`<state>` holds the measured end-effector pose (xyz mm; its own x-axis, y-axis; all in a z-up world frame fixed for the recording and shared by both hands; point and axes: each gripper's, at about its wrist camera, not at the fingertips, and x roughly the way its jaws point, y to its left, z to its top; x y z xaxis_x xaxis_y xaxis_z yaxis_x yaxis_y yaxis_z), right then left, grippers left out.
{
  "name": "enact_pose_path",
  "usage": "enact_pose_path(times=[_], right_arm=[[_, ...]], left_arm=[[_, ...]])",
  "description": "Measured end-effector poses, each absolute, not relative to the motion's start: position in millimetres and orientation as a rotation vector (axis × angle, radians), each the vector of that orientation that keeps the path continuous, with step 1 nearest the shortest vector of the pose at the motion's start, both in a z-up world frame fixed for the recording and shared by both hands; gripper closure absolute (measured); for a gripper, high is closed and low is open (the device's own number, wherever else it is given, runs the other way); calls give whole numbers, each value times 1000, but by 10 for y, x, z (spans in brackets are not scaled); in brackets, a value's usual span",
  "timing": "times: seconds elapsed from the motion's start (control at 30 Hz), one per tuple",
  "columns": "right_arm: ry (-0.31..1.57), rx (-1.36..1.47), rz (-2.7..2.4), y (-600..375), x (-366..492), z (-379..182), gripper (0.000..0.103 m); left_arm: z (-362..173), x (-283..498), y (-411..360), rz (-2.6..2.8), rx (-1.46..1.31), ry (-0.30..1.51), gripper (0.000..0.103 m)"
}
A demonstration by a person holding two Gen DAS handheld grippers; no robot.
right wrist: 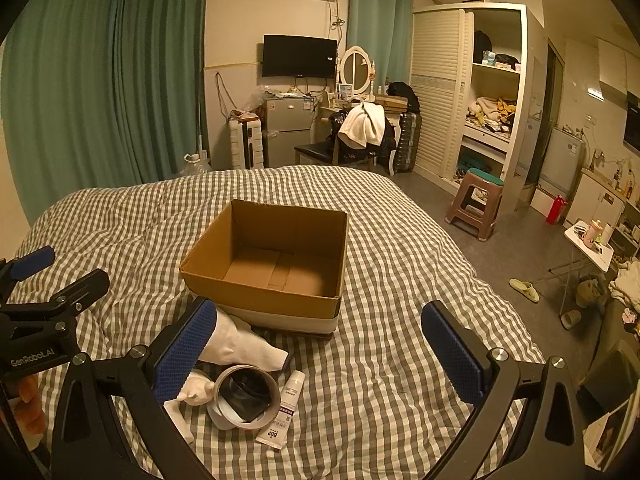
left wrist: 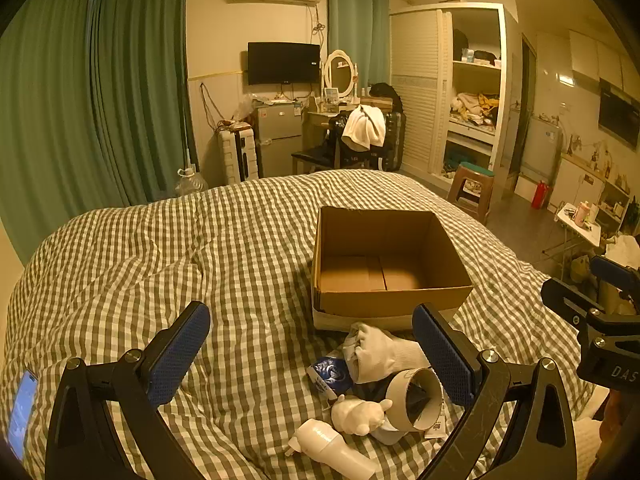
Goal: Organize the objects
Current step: 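Move both tools toward the items in front of the cardboard box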
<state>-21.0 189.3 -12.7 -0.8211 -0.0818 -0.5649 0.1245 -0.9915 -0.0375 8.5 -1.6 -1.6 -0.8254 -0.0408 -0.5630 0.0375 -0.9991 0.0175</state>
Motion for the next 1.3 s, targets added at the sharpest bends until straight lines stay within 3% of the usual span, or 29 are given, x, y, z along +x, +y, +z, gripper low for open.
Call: enact_pose_path(times=[1.3], right_arm=[[141, 900, -2839, 1744, -216, -233, 0]], left_arm=[[-97, 9, -58, -2917, 973, -64, 0]])
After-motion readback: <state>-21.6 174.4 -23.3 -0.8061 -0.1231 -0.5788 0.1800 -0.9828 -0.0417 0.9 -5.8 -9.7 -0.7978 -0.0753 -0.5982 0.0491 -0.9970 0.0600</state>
